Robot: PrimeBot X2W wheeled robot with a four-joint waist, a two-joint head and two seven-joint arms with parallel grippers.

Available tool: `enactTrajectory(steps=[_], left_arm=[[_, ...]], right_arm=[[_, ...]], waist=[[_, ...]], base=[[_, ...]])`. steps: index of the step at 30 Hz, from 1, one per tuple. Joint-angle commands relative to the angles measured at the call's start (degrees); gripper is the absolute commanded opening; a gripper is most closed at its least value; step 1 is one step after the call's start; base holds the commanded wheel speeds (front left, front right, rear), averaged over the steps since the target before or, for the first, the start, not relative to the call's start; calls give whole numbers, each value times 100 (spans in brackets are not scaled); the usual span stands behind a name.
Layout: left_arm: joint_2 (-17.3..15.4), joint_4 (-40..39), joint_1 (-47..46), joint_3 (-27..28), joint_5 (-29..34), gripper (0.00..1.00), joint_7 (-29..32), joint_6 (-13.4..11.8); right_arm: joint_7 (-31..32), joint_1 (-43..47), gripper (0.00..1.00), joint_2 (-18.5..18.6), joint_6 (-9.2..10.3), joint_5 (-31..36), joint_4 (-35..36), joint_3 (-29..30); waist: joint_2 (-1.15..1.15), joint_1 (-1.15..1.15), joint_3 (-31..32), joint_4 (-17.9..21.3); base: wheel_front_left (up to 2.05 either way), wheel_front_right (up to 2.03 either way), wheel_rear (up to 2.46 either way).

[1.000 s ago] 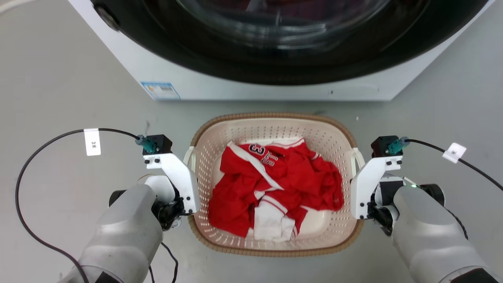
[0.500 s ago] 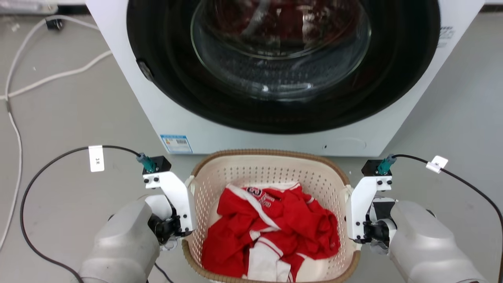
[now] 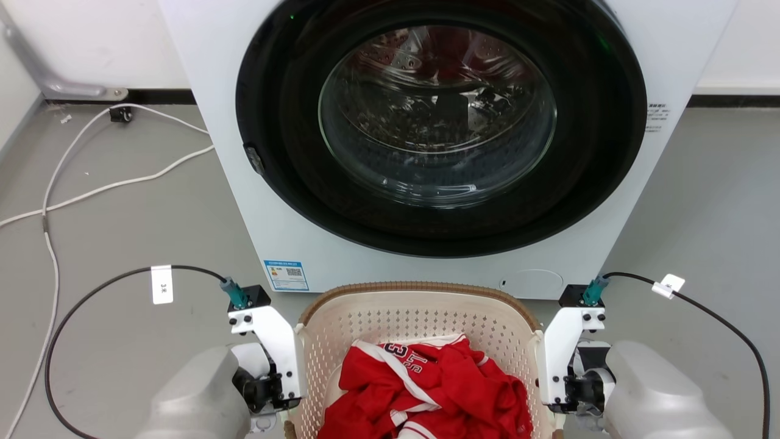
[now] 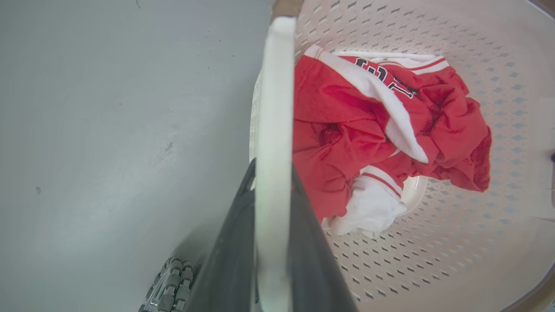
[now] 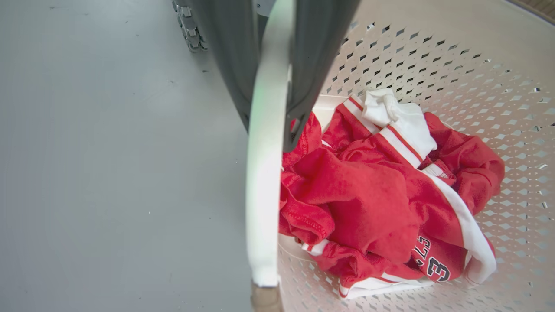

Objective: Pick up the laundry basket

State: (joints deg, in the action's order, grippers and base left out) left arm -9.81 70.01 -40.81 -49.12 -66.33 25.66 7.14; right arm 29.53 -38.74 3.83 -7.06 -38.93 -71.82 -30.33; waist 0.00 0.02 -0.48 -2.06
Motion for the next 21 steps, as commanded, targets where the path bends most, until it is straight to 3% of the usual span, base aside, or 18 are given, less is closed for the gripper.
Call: enactTrajectory(steps=[1, 21], left_arm=[[207, -80, 39, 6, -80, 0, 6, 61], [352, -42, 309, -144, -143, 0, -339, 68]], right_arm=[[7, 52, 0, -172, -79, -74, 71, -27], [-125, 294, 0, -193, -80, -345, -22, -261]], waist=[[0, -2, 34, -21], [0, -2, 166, -73]], base=[[0, 0, 0], [0, 0, 0]])
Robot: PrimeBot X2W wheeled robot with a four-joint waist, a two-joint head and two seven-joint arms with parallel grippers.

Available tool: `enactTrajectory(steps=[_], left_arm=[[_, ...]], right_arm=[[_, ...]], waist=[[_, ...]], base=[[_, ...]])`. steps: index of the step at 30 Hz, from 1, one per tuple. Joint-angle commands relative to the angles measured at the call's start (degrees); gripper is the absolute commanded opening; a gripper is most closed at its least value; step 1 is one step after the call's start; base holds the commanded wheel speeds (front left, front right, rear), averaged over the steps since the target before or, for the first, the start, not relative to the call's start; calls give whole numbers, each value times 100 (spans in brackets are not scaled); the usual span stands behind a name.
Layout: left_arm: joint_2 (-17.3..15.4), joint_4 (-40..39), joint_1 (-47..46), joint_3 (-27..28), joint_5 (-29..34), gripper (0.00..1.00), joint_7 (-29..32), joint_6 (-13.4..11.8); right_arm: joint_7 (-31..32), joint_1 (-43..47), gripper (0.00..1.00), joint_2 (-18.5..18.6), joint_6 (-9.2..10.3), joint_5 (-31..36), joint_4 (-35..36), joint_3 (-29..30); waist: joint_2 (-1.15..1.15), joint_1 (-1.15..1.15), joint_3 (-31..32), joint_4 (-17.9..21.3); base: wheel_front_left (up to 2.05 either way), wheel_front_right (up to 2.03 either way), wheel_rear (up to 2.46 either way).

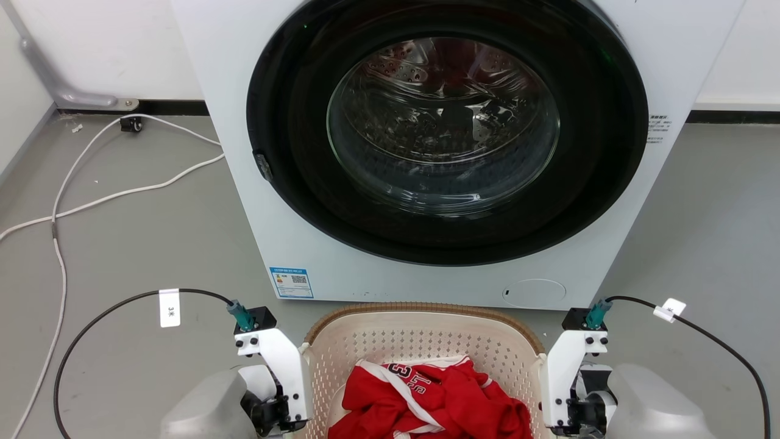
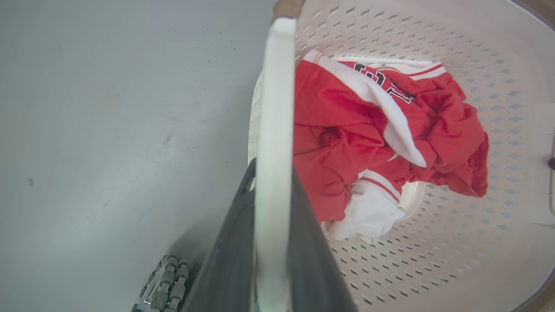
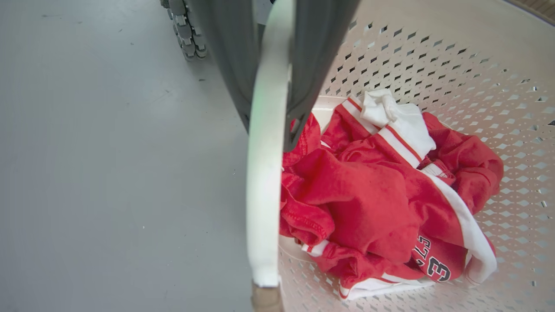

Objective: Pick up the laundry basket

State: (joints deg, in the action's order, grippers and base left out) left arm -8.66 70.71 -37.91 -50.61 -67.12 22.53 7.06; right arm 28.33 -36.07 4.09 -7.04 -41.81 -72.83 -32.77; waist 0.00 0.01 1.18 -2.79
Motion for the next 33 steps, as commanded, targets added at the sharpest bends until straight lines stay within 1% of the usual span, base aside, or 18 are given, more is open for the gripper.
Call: enactTrajectory(steps=[1, 10, 33], left_arm=[[242, -110, 17, 1, -64, 0, -46, 75], [272, -87, -60, -23, -117, 0, -161, 75], [284, -114, -60, -145, -249, 0, -173, 77]], right_arm=[[-12, 19, 0, -219, -82, -65, 72, -28], [-108, -96, 0, -222, -82, -99, 28, -91], [-123, -261, 0, -232, -83, -258, -16, -275]], waist=[[0, -1, 3, 1], [0, -1, -32, 7], [0, -1, -97, 75]], base=[[0, 0, 0], [0, 0, 0], [0, 0, 0]])
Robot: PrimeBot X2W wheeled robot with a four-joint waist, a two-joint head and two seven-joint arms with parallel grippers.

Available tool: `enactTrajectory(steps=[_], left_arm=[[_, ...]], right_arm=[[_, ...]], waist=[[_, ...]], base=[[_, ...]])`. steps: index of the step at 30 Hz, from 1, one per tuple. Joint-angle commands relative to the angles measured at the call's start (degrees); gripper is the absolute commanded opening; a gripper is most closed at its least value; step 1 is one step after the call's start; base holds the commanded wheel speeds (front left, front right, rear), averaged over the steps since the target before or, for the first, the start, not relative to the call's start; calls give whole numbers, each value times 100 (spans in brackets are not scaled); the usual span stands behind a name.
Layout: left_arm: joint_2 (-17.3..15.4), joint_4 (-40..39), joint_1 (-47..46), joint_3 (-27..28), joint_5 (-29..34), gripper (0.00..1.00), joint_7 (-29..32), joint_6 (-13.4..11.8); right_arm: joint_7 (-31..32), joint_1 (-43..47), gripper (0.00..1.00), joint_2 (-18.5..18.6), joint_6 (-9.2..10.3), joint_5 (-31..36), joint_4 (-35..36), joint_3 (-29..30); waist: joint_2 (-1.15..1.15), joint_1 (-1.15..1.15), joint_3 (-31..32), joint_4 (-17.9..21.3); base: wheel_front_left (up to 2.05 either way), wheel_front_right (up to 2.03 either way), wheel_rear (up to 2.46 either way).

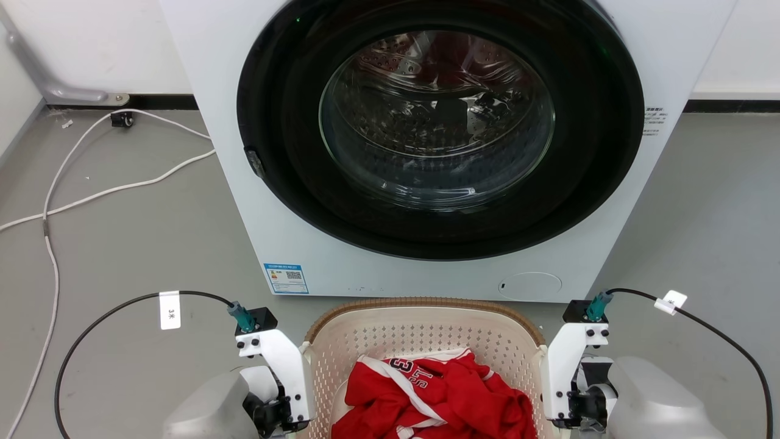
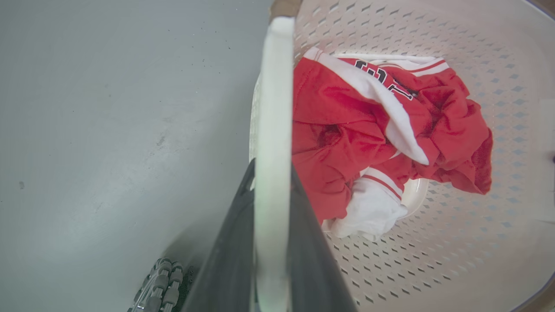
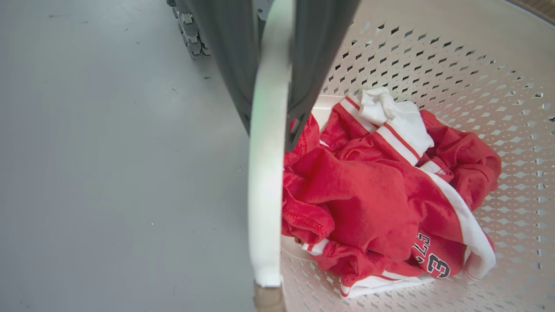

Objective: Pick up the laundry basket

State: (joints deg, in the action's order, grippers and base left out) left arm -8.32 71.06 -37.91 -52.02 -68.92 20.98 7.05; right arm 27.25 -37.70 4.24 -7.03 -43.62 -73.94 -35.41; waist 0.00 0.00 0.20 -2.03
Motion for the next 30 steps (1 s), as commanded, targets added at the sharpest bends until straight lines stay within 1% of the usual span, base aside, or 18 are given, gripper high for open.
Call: enactTrajectory(steps=[1, 30], left_arm=[[251, -150, -57, -9, -75, 0, -21, 78], [259, -131, -19, -132, -234, 0, -67, 79]], right_arm=[[-20, -101, 0, -246, -84, -79, 91, -14], [-115, -98, 0, -248, -85, -128, 53, -27]], waist=[[0, 0, 1, 1], [0, 0, 4, 34]], base=[[0, 0, 0], [0, 0, 0]])
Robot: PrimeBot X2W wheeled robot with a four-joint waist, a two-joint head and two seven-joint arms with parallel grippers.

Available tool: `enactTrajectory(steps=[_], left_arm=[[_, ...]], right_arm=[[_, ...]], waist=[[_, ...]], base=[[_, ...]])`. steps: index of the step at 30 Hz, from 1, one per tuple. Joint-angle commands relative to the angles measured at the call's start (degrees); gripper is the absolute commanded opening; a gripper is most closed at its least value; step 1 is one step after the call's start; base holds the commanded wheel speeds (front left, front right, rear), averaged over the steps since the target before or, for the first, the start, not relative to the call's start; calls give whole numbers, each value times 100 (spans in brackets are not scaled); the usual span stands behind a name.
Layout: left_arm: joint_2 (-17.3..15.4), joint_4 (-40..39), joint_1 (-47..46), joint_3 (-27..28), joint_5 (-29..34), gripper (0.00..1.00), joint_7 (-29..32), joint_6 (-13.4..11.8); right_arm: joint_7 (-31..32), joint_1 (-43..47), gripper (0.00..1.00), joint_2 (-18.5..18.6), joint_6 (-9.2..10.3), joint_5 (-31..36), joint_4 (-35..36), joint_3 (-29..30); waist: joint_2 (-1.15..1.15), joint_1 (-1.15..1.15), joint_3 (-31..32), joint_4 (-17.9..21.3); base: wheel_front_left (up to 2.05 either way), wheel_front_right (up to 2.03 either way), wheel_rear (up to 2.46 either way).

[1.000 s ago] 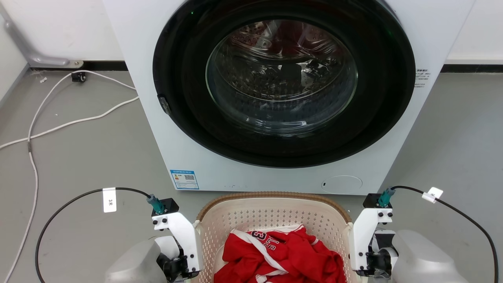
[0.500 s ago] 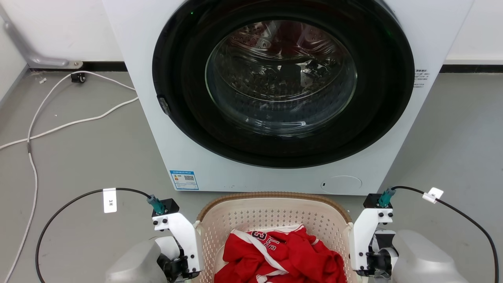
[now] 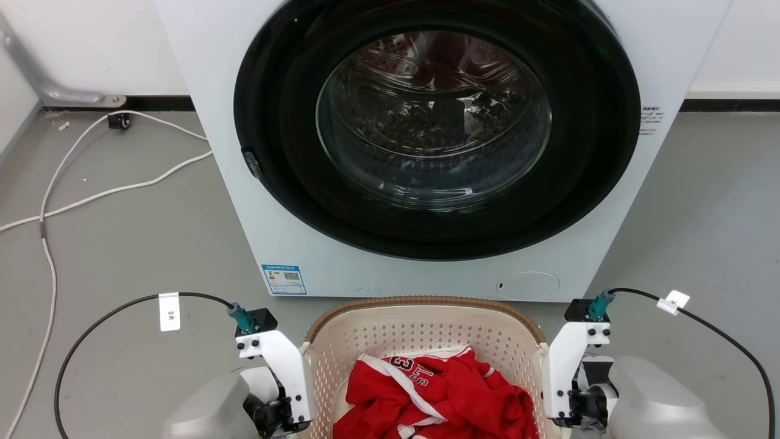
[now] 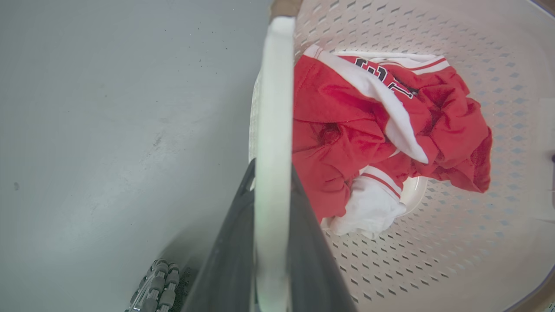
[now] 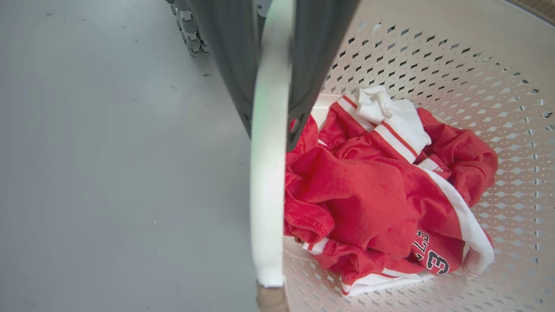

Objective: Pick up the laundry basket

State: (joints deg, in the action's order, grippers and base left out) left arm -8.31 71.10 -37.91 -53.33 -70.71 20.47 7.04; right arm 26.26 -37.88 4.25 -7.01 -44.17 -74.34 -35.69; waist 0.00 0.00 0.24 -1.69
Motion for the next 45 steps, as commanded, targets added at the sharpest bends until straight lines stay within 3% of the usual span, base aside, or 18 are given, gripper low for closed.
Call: enactTrajectory(steps=[1, 45], left_arm=[[257, -140, -19, -5, -55, 0, -21, 80], [253, -104, -6, -202, -244, 0, -103, 81]], right_arm=[[-11, -79, 0, -249, -87, -76, 92, 1], [-18, -7, 0, -252, -88, 34, 91, 174]], waist=[[0, 0, -4, 3], [0, 0, -5, 22]], base=[[0, 0, 0], [0, 0, 0]])
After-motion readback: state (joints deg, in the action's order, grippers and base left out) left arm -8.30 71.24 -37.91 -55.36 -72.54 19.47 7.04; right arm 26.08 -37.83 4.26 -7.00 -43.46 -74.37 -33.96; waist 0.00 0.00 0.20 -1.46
